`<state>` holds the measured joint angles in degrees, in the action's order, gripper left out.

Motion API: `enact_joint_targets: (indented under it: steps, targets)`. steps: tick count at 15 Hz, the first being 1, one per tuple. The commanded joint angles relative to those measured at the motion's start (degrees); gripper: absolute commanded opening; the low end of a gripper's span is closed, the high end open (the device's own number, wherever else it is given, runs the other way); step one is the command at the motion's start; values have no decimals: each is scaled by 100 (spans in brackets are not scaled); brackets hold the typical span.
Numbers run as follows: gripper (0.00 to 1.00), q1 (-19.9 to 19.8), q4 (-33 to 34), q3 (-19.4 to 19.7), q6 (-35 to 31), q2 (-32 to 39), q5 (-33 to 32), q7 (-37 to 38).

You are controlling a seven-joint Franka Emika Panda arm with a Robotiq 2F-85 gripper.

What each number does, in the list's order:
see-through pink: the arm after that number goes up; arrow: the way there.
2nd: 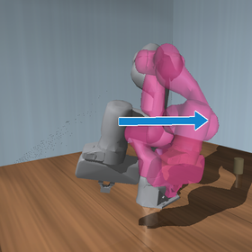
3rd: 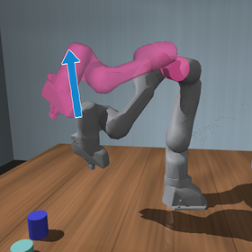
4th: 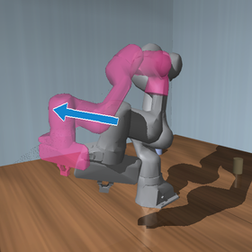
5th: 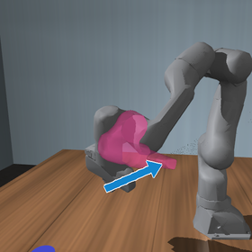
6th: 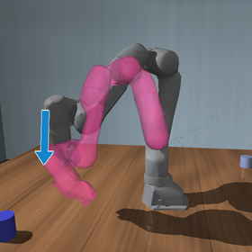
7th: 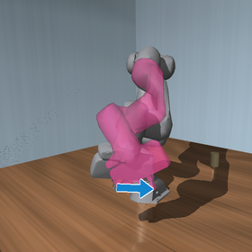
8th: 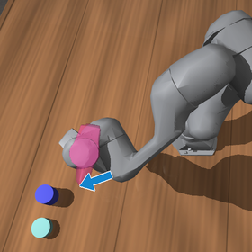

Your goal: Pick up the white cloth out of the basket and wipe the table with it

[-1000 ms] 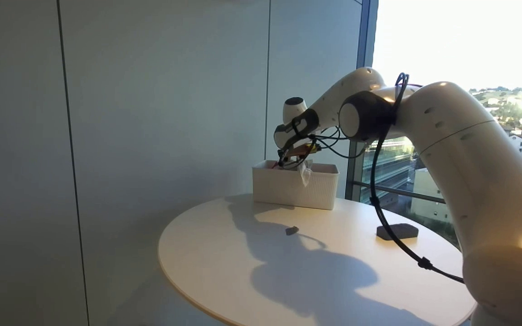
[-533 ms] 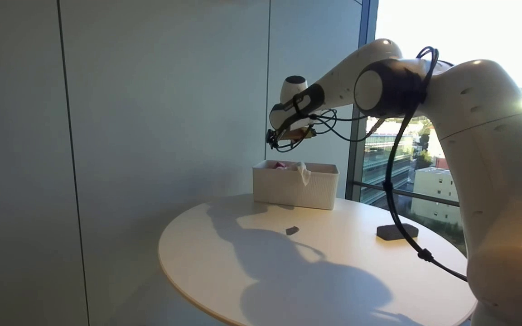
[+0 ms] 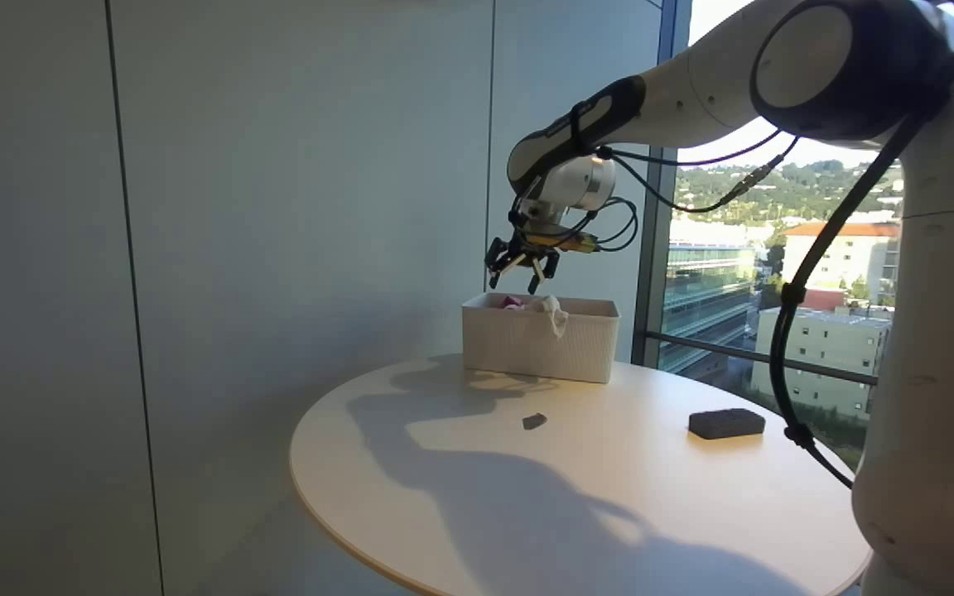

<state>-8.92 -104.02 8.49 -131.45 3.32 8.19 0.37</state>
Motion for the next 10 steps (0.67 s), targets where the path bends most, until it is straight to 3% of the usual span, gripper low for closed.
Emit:
enact_joint_targets:
  steps: [1, 4, 6, 7, 10]
  targets:
    - [100, -55, -1415, 39, 779, -1208, 753, -824]
    - [100, -46, -2212, 263, 1923, -1912, 929, -1201]
    - [100, -108, -2695, 380, 2766, -2324, 701, -1052]
    - [100, -27, -2082, 338, 2361, -1710, 728, -1012]
    - [100, -40, -2251, 392, 2436, -1867, 721, -1014]
